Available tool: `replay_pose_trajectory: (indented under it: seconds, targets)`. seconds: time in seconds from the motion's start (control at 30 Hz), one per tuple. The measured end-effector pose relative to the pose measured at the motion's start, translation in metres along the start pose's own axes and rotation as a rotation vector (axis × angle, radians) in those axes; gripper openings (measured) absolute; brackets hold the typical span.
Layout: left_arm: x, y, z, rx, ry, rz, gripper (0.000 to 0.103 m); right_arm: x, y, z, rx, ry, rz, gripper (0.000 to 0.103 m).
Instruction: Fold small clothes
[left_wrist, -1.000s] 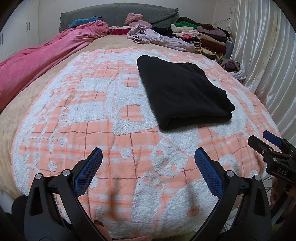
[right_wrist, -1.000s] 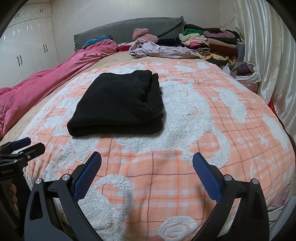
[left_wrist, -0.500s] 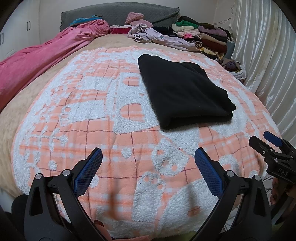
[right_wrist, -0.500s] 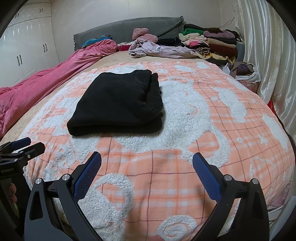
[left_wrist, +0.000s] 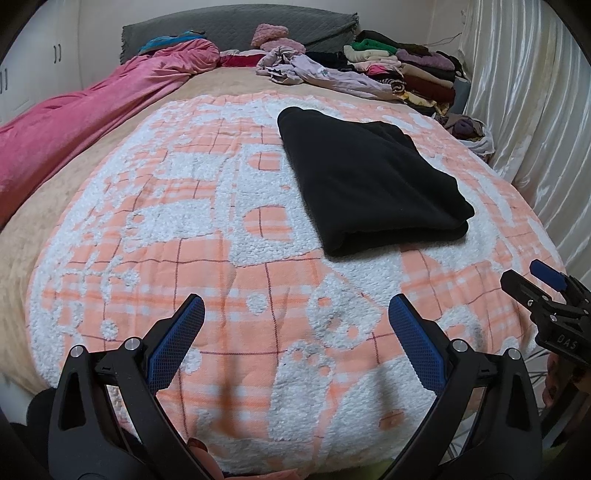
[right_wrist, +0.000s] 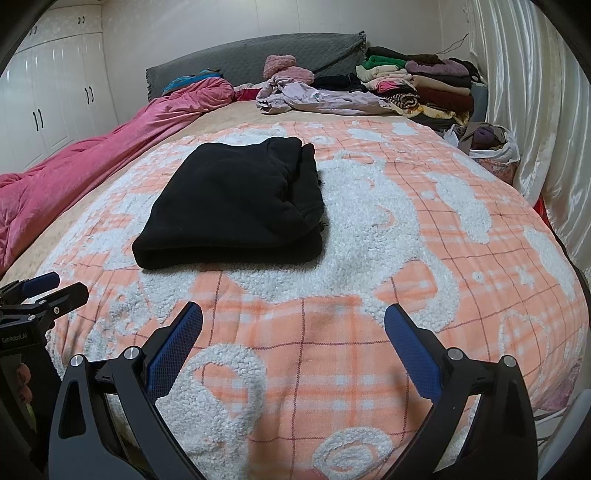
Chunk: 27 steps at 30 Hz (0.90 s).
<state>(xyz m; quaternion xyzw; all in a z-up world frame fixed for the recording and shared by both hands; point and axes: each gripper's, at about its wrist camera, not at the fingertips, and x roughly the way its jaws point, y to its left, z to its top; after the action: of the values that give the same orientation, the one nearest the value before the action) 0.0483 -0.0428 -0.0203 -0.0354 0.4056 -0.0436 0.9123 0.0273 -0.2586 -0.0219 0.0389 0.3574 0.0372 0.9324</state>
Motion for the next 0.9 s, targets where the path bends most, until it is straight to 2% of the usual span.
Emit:
replay_pose_trajectory:
  seconds: [0.6, 0.73, 0.8, 0.9]
  targets:
    - [0.004, 0.008, -0.001, -0.003, 0.012, 0.018, 0.093, 0.004, -0.009, -0.004, 0.019, 0.016, -0.036, 0.098]
    - [0.006, 0.011, -0.001, -0.008, 0.024, 0.024, 0.093, 0.002, -0.024, -0.005, 0.062, 0.011, -0.078, 0.098]
    - [0.010, 0.015, 0.000, -0.012, 0.033, 0.038, 0.093, 0.000, -0.043, -0.008, 0.127, 0.014, -0.118, 0.098]
    - [0.017, 0.039, 0.001, -0.067, 0.049, 0.027, 0.093, -0.012, -0.087, -0.020, 0.241, 0.008, -0.245, 0.098]
